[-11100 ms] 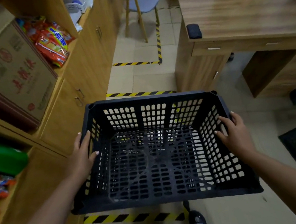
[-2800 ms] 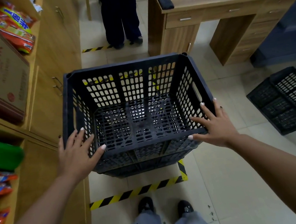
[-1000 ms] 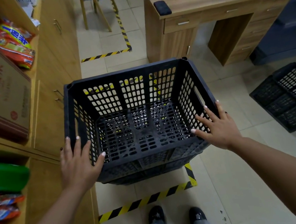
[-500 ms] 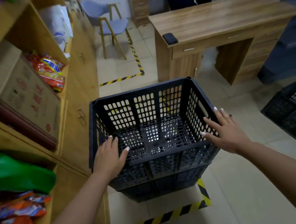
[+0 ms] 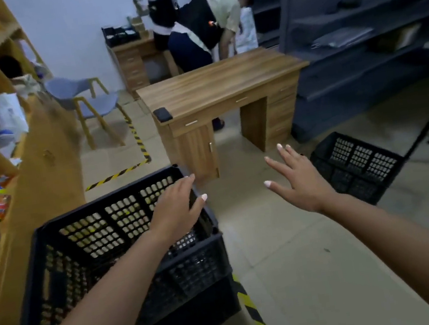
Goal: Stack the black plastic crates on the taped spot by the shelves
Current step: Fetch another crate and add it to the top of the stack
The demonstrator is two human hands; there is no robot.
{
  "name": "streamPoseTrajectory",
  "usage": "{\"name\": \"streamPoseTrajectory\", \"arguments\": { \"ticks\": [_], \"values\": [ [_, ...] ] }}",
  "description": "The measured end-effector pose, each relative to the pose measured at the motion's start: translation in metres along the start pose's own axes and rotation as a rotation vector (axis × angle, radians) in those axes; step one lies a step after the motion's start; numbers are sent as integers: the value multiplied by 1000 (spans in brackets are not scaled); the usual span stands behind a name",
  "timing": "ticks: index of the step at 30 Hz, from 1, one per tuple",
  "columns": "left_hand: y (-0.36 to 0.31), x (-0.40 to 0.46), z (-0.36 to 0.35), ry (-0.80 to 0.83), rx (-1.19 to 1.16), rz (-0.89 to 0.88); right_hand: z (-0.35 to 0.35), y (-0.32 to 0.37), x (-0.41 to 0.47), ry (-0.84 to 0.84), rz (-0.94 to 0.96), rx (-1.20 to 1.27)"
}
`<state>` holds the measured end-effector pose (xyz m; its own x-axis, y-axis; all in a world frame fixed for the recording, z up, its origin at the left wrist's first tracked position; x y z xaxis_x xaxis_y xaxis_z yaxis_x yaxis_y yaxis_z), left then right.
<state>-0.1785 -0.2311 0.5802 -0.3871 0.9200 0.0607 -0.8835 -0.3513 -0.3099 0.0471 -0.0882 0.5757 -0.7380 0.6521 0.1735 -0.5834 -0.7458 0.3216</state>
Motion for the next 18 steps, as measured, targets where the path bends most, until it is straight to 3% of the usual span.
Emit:
{"name": "streamPoseTrajectory", "arguments": {
  "ticks": [9,18],
  "values": [
    [-187,83,-56,43,-20,-222,75,-153,-67,-64,-201,-80],
    [-276,198,-131,144,32,-344,81,-293,-65,-24,-414,-77]
  ]
}}
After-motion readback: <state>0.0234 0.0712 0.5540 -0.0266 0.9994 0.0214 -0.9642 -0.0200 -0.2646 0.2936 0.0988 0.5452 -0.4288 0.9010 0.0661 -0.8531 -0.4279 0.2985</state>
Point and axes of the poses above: each hand's wrist, its own x-axis towards the middle knuckle, its own z-axis out of the back of the hand, y = z × x, the point moved 6 cm from there along x, towards the middle knuckle, and after that the axes turned 5 degrees about z, right-handed, at the moved point
